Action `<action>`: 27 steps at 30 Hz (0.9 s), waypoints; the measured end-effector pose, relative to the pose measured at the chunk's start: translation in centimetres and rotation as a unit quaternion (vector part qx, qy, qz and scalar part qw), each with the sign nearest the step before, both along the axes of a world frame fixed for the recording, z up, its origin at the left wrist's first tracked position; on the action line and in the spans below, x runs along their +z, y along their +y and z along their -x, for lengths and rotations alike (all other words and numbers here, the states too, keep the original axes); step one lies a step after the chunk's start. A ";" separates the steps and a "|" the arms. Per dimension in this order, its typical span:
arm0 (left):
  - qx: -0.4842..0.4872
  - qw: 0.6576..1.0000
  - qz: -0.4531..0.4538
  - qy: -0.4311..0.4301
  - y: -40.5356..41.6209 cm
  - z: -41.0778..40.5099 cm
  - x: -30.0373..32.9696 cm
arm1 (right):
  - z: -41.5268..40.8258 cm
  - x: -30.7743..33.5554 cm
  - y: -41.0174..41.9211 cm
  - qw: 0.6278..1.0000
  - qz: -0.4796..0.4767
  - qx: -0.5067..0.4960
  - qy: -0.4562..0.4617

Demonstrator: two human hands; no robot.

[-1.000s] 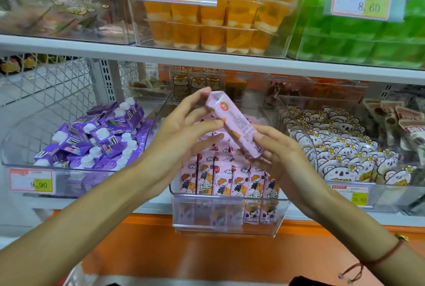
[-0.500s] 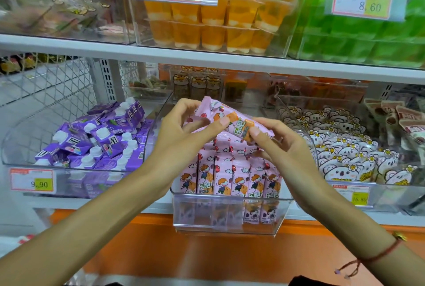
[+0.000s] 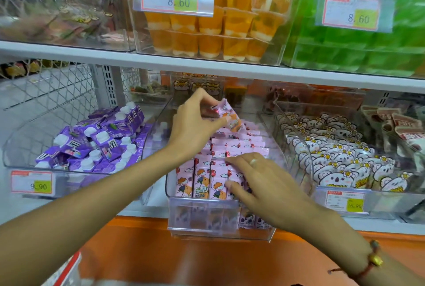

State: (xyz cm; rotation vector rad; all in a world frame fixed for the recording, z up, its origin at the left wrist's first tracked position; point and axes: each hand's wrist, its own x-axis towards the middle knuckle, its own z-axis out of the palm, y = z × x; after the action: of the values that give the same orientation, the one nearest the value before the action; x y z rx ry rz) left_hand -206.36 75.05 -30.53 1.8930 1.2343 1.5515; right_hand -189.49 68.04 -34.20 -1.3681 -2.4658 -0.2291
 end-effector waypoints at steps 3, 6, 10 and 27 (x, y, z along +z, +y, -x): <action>-0.005 0.991 -0.019 0.135 1.7 0.1 0.3 | -0.1 0.2 0.0 1.000 0.007 0.004 -0.005; -0.007 0.973 -0.008 0.231 2.8 0.4 1.2 | -0.2 0.3 -0.1 1.000 0.017 0.008 -0.007; -0.035 0.951 0.035 0.305 4.1 0.4 2.2 | -0.3 0.5 -0.1 1.000 0.025 0.010 -0.007; -0.103 0.878 0.086 0.459 5.8 -1.4 0.4 | -0.3 1.7 -0.8 0.999 0.017 0.021 0.025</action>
State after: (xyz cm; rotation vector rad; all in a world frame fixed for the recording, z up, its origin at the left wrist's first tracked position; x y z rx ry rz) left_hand -204.92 80.86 -30.13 2.6133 1.3609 0.3523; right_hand -189.19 67.24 -32.50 -1.3184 -2.4660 -0.1418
